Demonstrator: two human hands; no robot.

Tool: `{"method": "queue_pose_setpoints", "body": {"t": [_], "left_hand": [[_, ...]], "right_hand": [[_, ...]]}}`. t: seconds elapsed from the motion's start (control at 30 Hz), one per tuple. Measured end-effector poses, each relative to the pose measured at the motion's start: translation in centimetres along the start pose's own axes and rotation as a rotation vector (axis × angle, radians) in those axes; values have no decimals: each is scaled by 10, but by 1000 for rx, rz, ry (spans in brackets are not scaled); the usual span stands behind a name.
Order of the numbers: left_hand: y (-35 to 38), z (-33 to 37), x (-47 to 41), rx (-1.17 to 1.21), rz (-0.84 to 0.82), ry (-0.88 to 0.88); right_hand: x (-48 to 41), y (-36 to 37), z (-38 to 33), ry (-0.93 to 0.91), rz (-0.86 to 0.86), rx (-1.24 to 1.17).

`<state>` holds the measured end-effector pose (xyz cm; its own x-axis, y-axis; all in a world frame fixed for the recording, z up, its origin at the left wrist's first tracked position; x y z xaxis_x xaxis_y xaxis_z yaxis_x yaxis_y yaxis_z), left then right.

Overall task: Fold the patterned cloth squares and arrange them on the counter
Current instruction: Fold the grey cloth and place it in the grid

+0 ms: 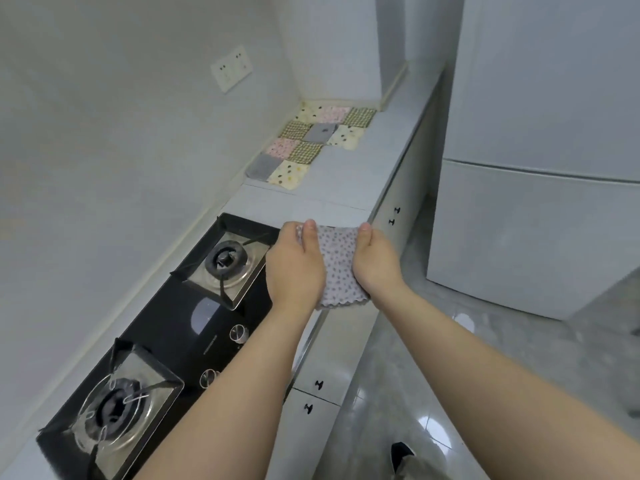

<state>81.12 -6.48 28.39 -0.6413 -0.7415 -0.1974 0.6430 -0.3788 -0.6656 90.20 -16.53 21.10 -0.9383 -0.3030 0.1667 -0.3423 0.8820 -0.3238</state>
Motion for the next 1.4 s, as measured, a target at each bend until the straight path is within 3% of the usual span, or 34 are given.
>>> {"method": "queue_pose_setpoints", "body": {"t": [0.2, 0.43, 0.57, 0.73, 0.87, 1.13, 1.4], "left_hand": [[49, 8, -22, 110, -79, -30], [95, -10, -86, 196, -89, -106], [120, -32, -150, 189, -85, -194], [154, -54, -221, 290, -207, -446], [168, -61, -260, 351, -309, -450], [194, -101, -322, 106, -423, -305], [226, -140, -356, -94, -358, -497]], "right_hand": [[-42, -35, 11, -11, 66, 139], [-120, -20, 5, 4, 28, 184], [-181, 12, -8, 5, -46, 224], [-248, 36, -10, 170, -179, 194], [-290, 45, -4, 248, -268, 163], [-370, 85, -4, 306, -434, 197], [-454, 145, 13, 224, -725, 335]]}}
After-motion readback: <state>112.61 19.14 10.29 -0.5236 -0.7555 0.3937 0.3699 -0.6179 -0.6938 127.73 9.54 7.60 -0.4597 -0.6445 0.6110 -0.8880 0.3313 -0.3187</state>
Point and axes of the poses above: each hand's wrist, its own x-axis away from the middle knuckle, its own y-axis out of the palm, z = x × y, the point moved 4 cm from there along -x, towards the middle knuckle, and after that the axes turned 1 degree about x, right-handed, at the moved point
